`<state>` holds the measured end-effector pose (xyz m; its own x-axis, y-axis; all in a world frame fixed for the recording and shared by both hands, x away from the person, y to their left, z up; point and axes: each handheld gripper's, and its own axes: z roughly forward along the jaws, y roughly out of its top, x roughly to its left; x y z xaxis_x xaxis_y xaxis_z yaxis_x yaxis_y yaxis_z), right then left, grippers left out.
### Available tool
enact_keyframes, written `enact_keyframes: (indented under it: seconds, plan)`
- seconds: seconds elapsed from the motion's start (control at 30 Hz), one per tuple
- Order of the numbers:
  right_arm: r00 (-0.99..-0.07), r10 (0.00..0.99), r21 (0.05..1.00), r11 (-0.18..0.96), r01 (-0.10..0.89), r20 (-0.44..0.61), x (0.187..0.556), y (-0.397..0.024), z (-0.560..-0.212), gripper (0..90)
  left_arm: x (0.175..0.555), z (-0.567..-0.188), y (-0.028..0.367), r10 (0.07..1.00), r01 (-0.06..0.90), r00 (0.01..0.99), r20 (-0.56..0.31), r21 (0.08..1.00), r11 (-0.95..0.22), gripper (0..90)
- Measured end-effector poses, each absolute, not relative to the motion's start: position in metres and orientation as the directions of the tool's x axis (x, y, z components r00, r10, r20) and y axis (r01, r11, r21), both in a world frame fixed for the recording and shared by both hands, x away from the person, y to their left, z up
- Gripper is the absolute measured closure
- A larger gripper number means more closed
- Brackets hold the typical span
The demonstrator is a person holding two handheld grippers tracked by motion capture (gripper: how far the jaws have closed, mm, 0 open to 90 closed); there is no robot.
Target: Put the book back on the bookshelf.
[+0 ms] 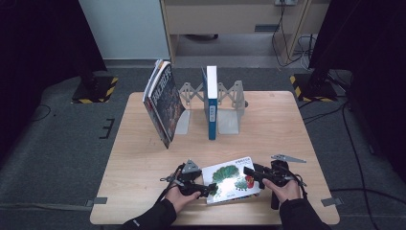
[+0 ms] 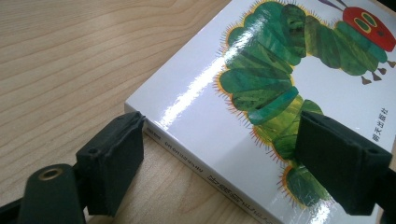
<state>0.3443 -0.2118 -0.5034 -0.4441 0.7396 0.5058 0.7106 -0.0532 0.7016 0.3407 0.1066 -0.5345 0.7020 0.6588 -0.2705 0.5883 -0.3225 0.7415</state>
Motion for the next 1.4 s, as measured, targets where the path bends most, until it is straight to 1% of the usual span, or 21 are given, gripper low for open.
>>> enact_keyframes:
  seconds: [0.2, 0.37, 0.47, 0.77, 0.87, 0.97, 1.07, 1.2, 1.33, 1.4]
  plan:
    - [-0.425, 0.722, 0.663, -0.061, 0.746, 0.546, 0.342, -0.212, -0.506, 44.1, 0.341, -0.535, 0.107, 0.659, 0.587, 0.703, -0.269, 0.743, -0.322, 14.0]
    - [-0.430, 0.729, 0.661, -0.041, 0.749, 0.532, 0.343, -0.212, -0.508, 46.0, 0.341, -0.535, 0.106, 0.659, 0.583, 0.705, -0.263, 0.745, -0.326, 13.5]
    - [-0.440, 0.733, 0.659, -0.014, 0.752, 0.518, 0.345, -0.212, -0.510, 46.0, 0.341, -0.535, 0.105, 0.659, 0.578, 0.707, -0.257, 0.747, -0.328, 12.6]
    - [-0.464, 0.714, 0.626, 0.046, 0.778, 0.524, 0.345, -0.208, -0.514, 46.0, 0.341, -0.536, 0.106, 0.657, 0.579, 0.707, -0.261, 0.748, -0.325, 12.0]
    - [-0.480, 0.722, 0.616, 0.095, 0.782, 0.499, 0.349, -0.206, -0.517, 45.7, 0.341, -0.536, 0.105, 0.657, 0.573, 0.710, -0.254, 0.750, -0.330, 11.7]
    - [-0.491, 0.715, 0.615, 0.108, 0.781, 0.498, 0.355, -0.205, -0.519, 46.8, 0.342, -0.536, 0.106, 0.653, 0.577, 0.711, -0.262, 0.749, -0.327, 11.5]
    - [-0.493, 0.711, 0.604, 0.121, 0.788, 0.501, 0.361, -0.203, -0.520, 45.7, 0.342, -0.536, 0.106, 0.653, 0.573, 0.713, -0.256, 0.749, -0.332, 11.3]
    - [-0.491, 0.706, 0.606, 0.109, 0.788, 0.511, 0.363, -0.203, -0.521, 48.3, 0.342, -0.536, 0.106, 0.652, 0.573, 0.714, -0.256, 0.748, -0.335, 11.2]
    - [-0.486, 0.700, 0.612, 0.087, 0.786, 0.524, 0.362, -0.206, -0.518, 53.5, 0.343, -0.535, 0.106, 0.654, 0.581, 0.710, -0.261, 0.742, -0.335, 11.4]
    - [-0.484, 0.702, 0.613, 0.086, 0.785, 0.522, 0.361, -0.206, -0.518, 54.2, 0.343, -0.534, 0.106, 0.656, 0.581, 0.710, -0.257, 0.739, -0.340, 12.1]
